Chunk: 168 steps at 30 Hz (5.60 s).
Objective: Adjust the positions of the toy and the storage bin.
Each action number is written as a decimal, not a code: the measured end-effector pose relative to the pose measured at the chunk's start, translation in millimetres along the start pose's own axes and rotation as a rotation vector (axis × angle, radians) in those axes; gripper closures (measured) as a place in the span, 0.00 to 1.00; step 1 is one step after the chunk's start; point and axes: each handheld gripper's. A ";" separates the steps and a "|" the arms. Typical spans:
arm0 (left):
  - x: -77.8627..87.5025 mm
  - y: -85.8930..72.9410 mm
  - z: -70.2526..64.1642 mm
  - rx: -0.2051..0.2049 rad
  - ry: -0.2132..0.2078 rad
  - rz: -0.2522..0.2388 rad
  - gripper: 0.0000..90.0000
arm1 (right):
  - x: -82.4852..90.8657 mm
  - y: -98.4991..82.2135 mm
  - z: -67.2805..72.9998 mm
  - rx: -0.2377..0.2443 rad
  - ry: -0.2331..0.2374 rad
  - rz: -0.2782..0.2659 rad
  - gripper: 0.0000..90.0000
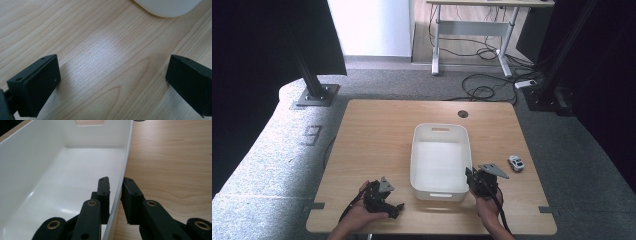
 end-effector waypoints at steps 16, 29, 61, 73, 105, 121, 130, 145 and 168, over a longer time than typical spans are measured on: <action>0.0 0.1 0.1 0.000 -0.001 0.001 0.00 | -2.4 -0.3 5.3 -0.003 0.010 -0.003 0.85; 0.1 0.1 -0.2 0.002 0.001 0.002 0.00 | 1.1 -0.2 -4.9 -0.019 0.075 -0.109 0.53; 0.4 -0.3 -0.8 0.005 0.003 0.001 0.00 | -7.6 5.3 -75.8 0.127 0.066 -0.015 0.27; 0.3 -0.2 -0.7 0.004 0.003 0.002 0.00 | -14.6 4.0 -80.3 0.182 0.069 0.028 0.28; 0.0 0.0 -0.6 0.001 0.000 0.001 0.00 | -28.6 16.7 -144.2 0.123 -0.005 0.042 0.28; -0.2 0.4 -0.6 -0.001 -0.002 0.002 0.00 | -35.8 18.6 -170.8 0.092 -0.048 0.055 0.29; -0.3 0.5 -0.4 -0.003 -0.004 0.002 0.00 | -45.4 19.0 -180.4 0.083 -0.074 0.071 0.33; -0.5 0.5 -0.2 -0.006 -0.005 0.000 0.00 | -61.5 16.7 -187.1 0.089 -0.102 0.104 0.38; -0.6 -0.1 -0.1 -0.007 -0.007 -0.006 0.00 | -79.7 15.3 -198.0 0.060 -0.110 0.122 0.41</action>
Point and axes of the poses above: each handheld gripper's, and its own axes: x roughly backward along the jaws, y roughly out of its top, z roughly to its left, and after that the axes turned 10 degrees about -y, right-handed
